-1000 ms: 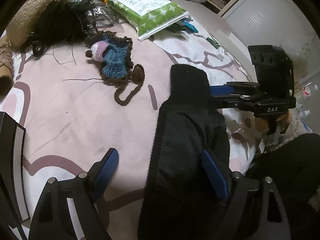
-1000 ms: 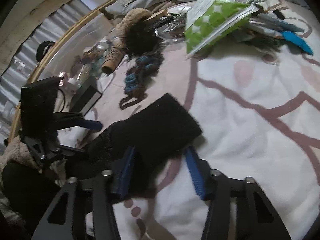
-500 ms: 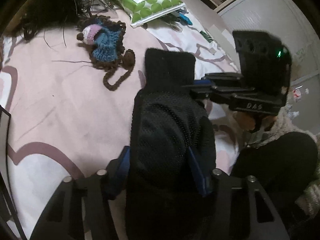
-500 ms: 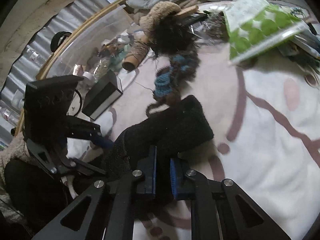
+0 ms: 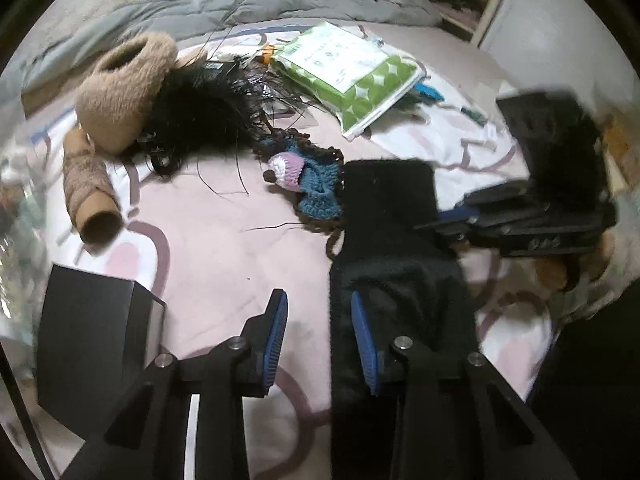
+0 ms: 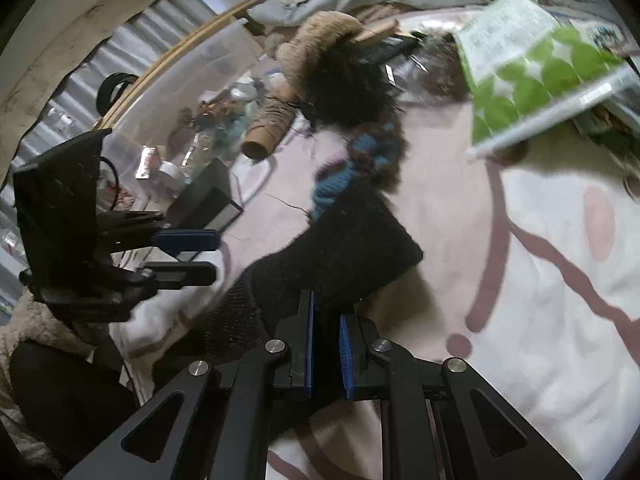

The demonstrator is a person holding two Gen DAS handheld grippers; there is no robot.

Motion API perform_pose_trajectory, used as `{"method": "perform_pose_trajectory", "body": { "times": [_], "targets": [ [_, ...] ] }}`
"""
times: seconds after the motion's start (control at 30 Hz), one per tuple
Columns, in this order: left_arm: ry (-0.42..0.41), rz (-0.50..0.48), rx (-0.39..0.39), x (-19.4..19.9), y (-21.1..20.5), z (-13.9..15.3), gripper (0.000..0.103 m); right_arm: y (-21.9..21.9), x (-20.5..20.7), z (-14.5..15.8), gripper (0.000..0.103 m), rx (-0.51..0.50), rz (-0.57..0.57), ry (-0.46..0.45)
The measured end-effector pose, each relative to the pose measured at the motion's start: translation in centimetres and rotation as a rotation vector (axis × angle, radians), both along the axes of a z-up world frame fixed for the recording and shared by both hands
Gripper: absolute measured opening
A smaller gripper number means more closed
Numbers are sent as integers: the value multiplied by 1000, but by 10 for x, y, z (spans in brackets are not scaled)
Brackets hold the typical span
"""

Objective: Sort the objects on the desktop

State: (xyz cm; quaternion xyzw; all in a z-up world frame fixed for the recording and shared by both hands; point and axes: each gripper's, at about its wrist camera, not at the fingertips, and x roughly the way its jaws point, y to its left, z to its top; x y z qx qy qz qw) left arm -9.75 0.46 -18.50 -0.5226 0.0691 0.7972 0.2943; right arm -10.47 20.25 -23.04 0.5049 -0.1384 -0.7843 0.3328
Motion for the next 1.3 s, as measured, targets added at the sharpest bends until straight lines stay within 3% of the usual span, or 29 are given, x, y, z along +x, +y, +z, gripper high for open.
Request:
{"method": "perform_pose_trajectory", "body": {
  "times": [0.07,0.3,0.43,0.67,0.9,1.2,1.3],
  "targets": [
    [-38,-11,42,3,0,1,44,4,0,-1,15,1,-6,-5],
    [-110,-187,100,34,33,11,44,5,1,-1,15,16,-9,1],
    [-141,-233,61,47,50,3,44,5,5,2,15,36,-14,17],
    [-179,-175,-23,42,65,-21,44,7,16,11,15,90,-20,57],
    [-168,-139,-10,43,63,-17,24,14,21,16,15,115,-50,76],
    [-112,-196,-22,57,58,-6,16,53,8,44,15,175,-228,174],
    [-104,-210,-20,58,60,-6,16,63,-4,58,15,238,-292,228]
  ]
}}
